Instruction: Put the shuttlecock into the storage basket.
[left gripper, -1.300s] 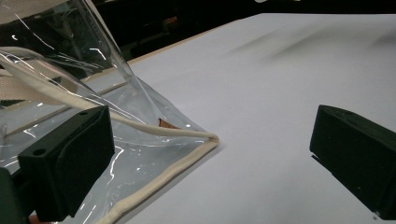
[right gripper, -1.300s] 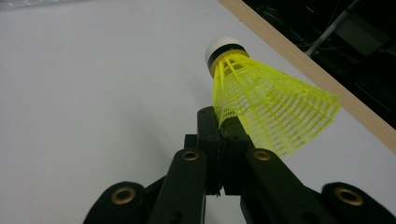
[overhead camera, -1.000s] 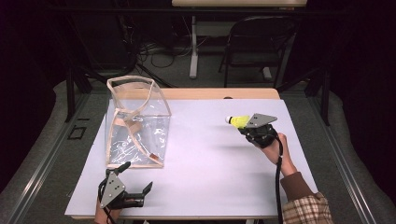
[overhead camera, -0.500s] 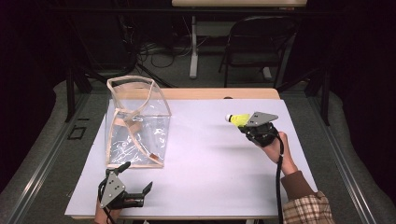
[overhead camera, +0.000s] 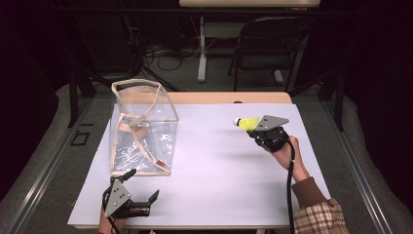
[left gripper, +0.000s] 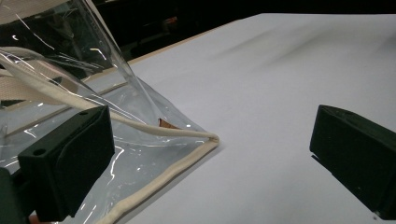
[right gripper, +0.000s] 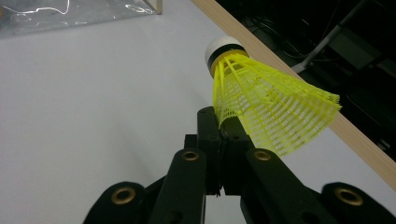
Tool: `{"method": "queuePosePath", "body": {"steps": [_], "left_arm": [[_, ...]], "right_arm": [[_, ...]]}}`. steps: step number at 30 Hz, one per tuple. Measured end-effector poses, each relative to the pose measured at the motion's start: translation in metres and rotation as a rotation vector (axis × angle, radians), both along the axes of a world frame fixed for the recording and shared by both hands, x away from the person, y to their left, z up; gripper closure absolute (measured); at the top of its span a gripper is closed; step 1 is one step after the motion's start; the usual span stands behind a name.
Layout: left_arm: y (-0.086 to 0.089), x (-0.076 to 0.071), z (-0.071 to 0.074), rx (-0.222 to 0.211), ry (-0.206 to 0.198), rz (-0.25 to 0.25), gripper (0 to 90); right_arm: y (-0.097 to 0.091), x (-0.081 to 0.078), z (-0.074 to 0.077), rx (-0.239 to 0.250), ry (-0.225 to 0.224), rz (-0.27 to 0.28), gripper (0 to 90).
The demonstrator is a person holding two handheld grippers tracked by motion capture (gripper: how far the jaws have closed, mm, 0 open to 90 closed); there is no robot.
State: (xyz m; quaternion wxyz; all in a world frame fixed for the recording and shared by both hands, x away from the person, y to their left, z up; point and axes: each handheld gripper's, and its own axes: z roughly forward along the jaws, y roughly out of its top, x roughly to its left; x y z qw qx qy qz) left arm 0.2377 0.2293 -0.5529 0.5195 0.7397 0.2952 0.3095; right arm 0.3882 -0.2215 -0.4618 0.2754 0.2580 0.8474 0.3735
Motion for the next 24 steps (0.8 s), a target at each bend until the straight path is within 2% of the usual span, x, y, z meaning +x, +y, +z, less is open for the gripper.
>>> {"method": "queuePosePath", "body": {"steps": [24], "left_arm": [[0.000,0.001,0.000,-0.002,0.001,0.000,0.0]], "right_arm": [[0.015,0.004,0.009,0.014,-0.012,0.030,89.2]]}}
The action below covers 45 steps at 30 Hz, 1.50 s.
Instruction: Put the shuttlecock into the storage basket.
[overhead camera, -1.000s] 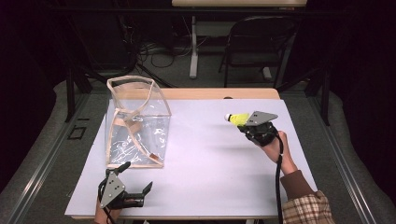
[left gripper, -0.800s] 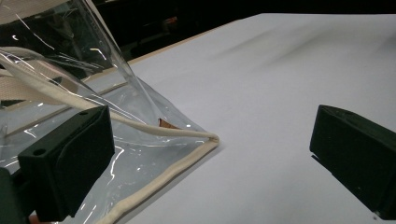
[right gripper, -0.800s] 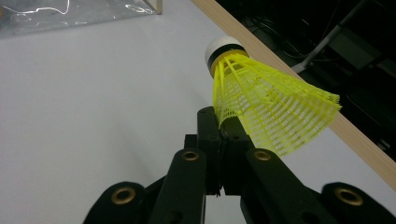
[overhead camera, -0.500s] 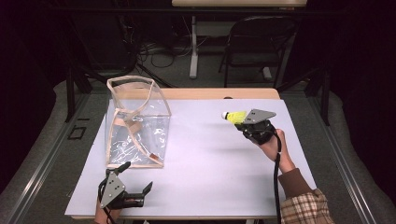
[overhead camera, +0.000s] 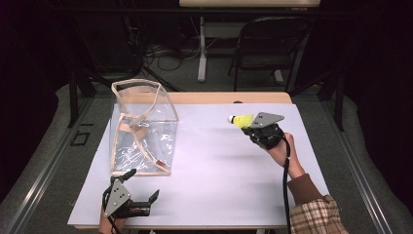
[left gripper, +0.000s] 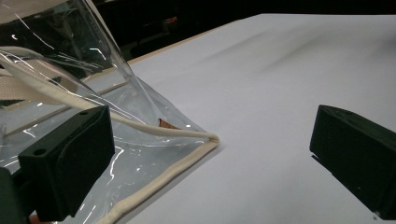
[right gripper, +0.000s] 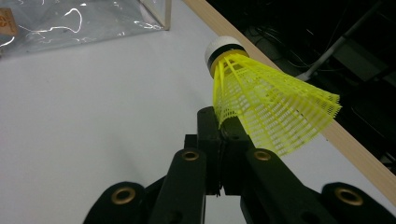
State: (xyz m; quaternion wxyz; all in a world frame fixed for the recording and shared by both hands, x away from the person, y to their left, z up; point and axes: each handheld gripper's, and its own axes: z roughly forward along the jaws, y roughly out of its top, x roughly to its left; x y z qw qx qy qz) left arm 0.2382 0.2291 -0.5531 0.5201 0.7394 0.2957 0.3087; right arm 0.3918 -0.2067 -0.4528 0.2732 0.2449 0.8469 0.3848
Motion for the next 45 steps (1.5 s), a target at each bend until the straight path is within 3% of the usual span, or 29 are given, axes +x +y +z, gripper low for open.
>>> {"method": "queuePosePath", "body": {"steps": [45], "left_arm": [[0.000,0.000,0.000,0.000,0.000,-0.003,0.0]], "right_arm": [[0.029,0.007,0.013,0.017,-0.025,0.054,89.2]]}}
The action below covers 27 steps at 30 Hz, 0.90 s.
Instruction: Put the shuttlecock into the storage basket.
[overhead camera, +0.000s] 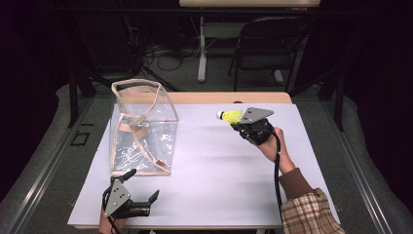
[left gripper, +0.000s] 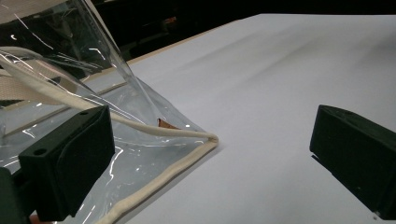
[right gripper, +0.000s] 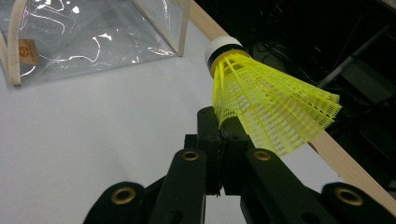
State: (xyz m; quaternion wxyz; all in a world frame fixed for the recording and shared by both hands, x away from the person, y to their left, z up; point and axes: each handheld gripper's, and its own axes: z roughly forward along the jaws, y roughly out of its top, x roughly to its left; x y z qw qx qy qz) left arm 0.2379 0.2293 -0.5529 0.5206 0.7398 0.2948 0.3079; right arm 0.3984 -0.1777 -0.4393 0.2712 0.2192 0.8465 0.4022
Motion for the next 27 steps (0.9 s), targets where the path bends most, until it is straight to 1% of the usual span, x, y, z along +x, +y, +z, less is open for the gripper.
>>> {"method": "queuePosePath", "body": {"steps": [27], "left_arm": [[0.000,0.000,0.000,0.000,0.000,0.001,0.0]], "right_arm": [[0.015,0.004,0.004,0.007,-0.006,0.026,89.2]]}}
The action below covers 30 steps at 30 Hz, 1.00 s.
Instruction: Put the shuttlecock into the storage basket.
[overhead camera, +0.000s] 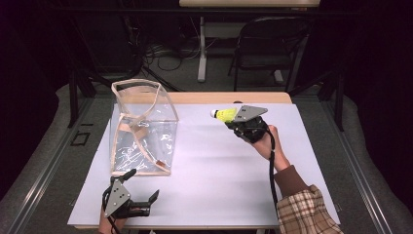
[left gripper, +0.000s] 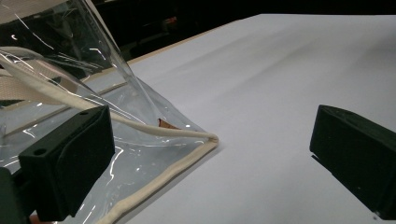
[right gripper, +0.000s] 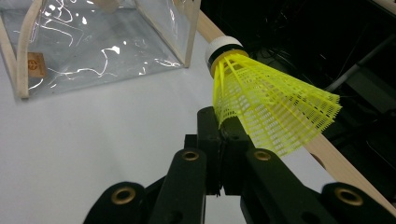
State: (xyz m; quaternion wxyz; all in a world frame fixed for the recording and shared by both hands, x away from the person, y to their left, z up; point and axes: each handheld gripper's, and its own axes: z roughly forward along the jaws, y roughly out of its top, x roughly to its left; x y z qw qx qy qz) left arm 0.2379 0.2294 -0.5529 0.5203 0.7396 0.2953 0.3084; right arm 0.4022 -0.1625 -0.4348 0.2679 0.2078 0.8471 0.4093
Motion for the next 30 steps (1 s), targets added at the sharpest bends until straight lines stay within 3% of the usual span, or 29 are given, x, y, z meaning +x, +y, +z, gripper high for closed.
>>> {"method": "queuePosePath", "body": {"steps": [30], "left_arm": [[0.000,0.000,0.000,0.000,0.002,0.001,0.0]], "right_arm": [[0.020,0.008,0.011,0.016,-0.009,0.030,89.2]]}}
